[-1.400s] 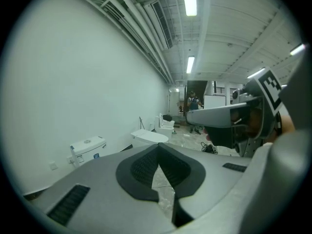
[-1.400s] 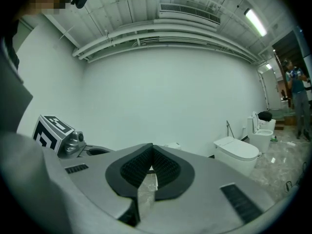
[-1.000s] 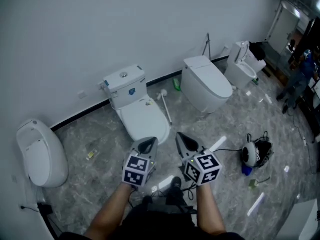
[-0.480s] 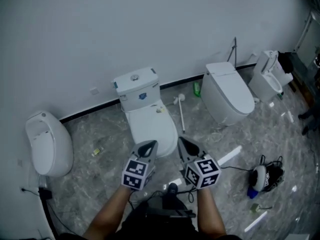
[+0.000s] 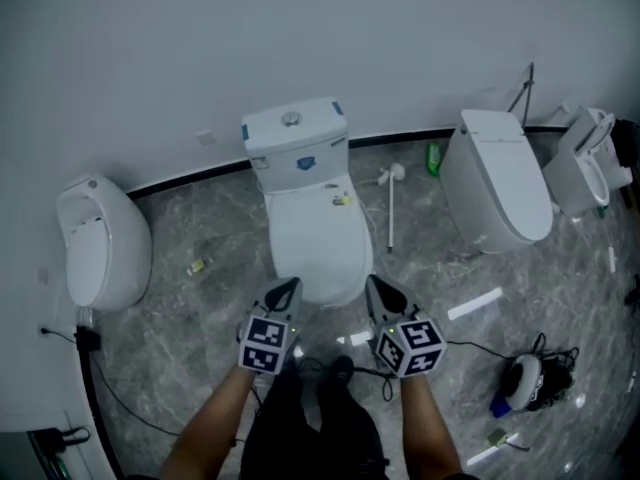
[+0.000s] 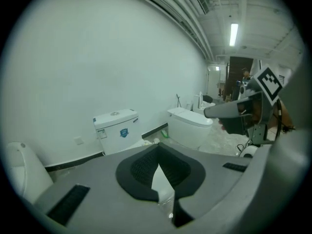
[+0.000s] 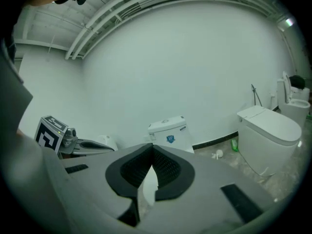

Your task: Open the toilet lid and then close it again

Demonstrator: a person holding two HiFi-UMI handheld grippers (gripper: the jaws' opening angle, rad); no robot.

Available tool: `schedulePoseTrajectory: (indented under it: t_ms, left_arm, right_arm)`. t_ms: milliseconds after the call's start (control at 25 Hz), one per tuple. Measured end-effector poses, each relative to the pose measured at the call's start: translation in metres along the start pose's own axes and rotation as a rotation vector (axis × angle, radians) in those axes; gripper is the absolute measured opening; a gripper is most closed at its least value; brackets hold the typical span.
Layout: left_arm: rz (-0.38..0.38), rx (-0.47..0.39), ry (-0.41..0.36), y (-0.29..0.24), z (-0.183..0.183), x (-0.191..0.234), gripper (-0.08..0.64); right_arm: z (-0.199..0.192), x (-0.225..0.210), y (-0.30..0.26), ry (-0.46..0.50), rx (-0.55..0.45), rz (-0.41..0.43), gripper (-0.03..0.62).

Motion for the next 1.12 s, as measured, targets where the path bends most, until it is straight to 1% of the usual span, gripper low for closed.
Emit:
schedulePoseTrajectory:
  t_ms: [120,240,440,560,640,680,760,840,880,960,1040,1120]
  left_arm:
    - [0.027,0.034,0.028,-0.029,-0.033,0.019,0.009]
    - [0.024,0.082,0.06,-0.055,-0.075,0.032,0.009]
    - [0.027,0.172,0.098,-0.096,-0.151,0.049,0.009]
    - [0.029,0.219,0.136,-0.115,-0.192,0.061,0.012]
    - [0.034,0.24,0.172,-0.124,-0.215,0.068,0.021]
    - [0.033,0.25,0.196,-0.129,-0.226,0.071,0.032]
    - [0.022,0.267,0.261,-0.139,-0.244,0.076,0.059]
    - [0.009,0.274,0.353,-0.149,-0.26,0.082,0.085]
    - [0.002,0.274,0.4,-0.154,-0.266,0.085,0.106]
    - [-0.023,0.27,0.477,-0.16,-0.276,0.088,0.173]
    - [-0.058,0.261,0.526,-0.164,-0.282,0.087,0.267]
    - [-0.097,0.254,0.551,-0.167,-0.286,0.084,0.305]
  right_arm:
    - [-0.036,-0.021,-0.026,-0.029,0.068,-0.009,0.011]
    - [-0.078,-0.041,-0.049,-0.065,0.129,-0.031,0.011]
    - [-0.148,-0.077,-0.085,-0.124,0.185,-0.08,0.016]
    - [-0.187,-0.095,-0.104,-0.175,0.216,-0.107,0.051]
    - [-0.208,-0.105,-0.115,-0.199,0.23,-0.126,0.062]
    - [-0.217,-0.111,-0.12,-0.212,0.232,-0.133,0.088]
    - [-0.233,-0.123,-0.129,-0.243,0.227,-0.151,0.131]
    - [-0.245,-0.133,-0.138,-0.276,0.214,-0.171,0.168]
    - [-0.25,-0.136,-0.143,-0.295,0.207,-0.18,0.191]
    - [-0.259,-0.142,-0.149,-0.343,0.193,-0.19,0.237]
    - [-0.266,-0.146,-0.154,-0.398,0.182,-0.188,0.265]
    - [-0.271,-0.151,-0.157,-0.446,0.174,-0.187,0.277]
Point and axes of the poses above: the fingertips, and each gripper's own axes: y backward along the fingers, x to its left, z out of its top, the point moved 7 cm from there along y, backward along the fingers, and after that the axes turned 5 degrees about z, right-handed, at the moved point
